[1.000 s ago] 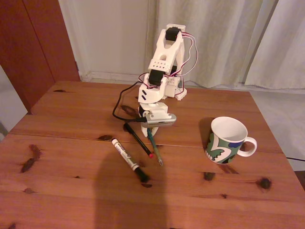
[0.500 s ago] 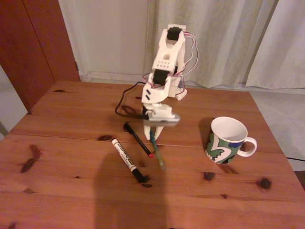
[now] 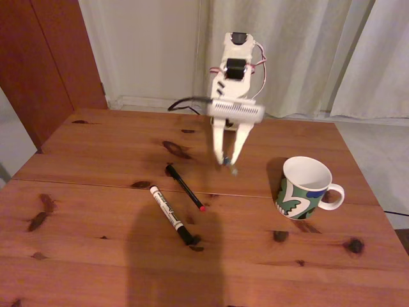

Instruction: Clean up the desk and place the pens and markers into the cup

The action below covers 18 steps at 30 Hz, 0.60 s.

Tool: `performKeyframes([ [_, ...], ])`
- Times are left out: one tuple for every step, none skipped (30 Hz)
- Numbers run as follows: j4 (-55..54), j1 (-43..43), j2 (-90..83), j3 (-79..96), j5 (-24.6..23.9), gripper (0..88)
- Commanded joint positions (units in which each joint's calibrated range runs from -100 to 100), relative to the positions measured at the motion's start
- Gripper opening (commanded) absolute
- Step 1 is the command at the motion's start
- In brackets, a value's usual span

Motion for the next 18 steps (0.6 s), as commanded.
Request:
performKeyframes([
  [-1.92, -3.05, -5.81, -1.4, -2.85, 0.7],
  [-3.12, -4.02, -6.47, -1.4, -3.42, 0.7],
  [-4.67, -4.98, -6.97, -1.4, -4.1, 0.7],
  [-6.48, -5.79, -7.13, -1.4, -4.84, 0.7],
  [-8.11, -6.43, -7.3, -1.4, -5.47, 0.7],
  [-9.92, -6.99, -7.38, -1.4, -5.94, 0.7],
  [-11.72, -7.47, -7.38, -1.4, -6.3, 0.7],
  [-13.44, -7.88, -7.3, -1.31, -6.51, 0.7],
  [-14.82, -8.28, -7.21, -1.31, -6.72, 0.7],
  [-15.94, -8.76, -7.13, -1.22, -6.98, 0.7],
  [-16.8, -9.4, -7.05, -1.04, -7.04, 0.7],
  [-17.49, -10.13, -6.72, -0.95, -7.19, 0.7],
  [-17.92, -10.85, -6.3, -0.86, -7.19, 0.7],
  [-18.18, -11.58, -6.06, -0.68, -7.19, 0.7],
  [-18.18, -12.22, -5.89, -0.59, -7.19, 0.7],
  [-18.18, -12.94, -5.73, -0.5, -7.19, 0.7],
  [-18.18, -13.51, -5.73, -0.41, -7.46, 0.7],
  [-18.18, -14.07, -5.73, -0.41, -8.08, 0.7],
])
